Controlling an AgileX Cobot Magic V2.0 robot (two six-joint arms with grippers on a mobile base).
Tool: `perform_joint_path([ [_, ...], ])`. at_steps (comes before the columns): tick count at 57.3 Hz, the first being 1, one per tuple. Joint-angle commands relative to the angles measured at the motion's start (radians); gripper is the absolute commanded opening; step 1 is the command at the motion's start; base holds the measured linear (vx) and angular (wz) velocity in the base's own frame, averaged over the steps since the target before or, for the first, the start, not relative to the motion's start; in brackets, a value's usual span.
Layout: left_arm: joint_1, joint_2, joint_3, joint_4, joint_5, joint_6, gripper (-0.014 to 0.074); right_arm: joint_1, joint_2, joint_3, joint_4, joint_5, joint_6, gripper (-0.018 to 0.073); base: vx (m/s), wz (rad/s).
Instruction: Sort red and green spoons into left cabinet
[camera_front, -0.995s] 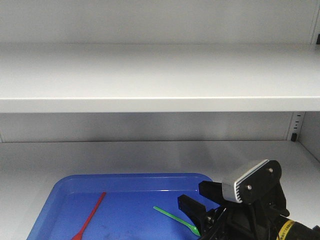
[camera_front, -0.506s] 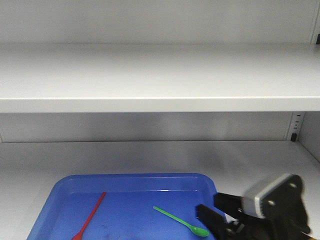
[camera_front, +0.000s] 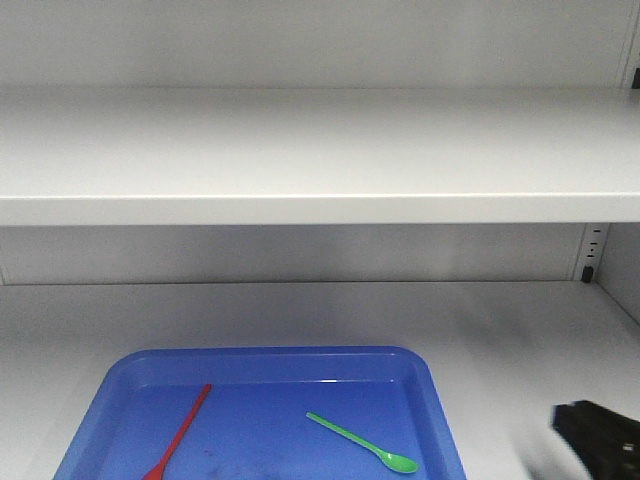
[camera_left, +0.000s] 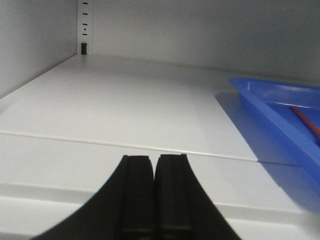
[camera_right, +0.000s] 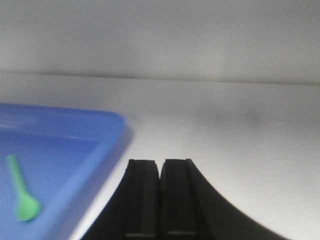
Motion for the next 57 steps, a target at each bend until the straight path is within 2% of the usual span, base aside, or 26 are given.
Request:
perform_joint_path([
  [1,0.000,-0.021,-0.003,-0.001,-0.086,0.000,-0.0006,-0.081,-0.080,0.007,0.004,-0.071,-0.015,-0.0011,0.00,0.00],
  [10,0.000,-0.021,-0.003,-0.001,-0.086,0.000,-0.0006,-0.190,-0.222,0.081,0.003,-0.070,-0.015,-0.0009,0.00,0.00],
  [17,0.000,-0.021,-0.003,-0.001,-0.086,0.000,-0.0006,-0.233,-0.351,0.141,0.003,-0.042,-0.017,-0.0009,0.00,0.00],
  [33,0.000,-0.021,-0.003,-0.001,-0.086,0.000,-0.0006,-0.230,-0.636,0.282,0.000,0.122,-0.029,-0.0009,0.00,0.00],
  [43,0.000,-0.021,-0.003,-0.001,-0.086,0.000,-0.0006,-0.230,-0.832,0.394,0.001,0.133,-0.031,-0.0009,0.00,0.00],
  [47,0.000,-0.021,-0.003,-0.001,-0.086,0.000,-0.0006,-0.230,-0.921,0.390,0.012,0.242,-0.030,-0.0009,0.00,0.00],
  [57,0.000,-0.020,-0.003,-0.001,-0.088,0.000,-0.0006,-0.224,-0.913,0.391,0.038,0.296,-0.025,-0.0008,0.00,0.00],
])
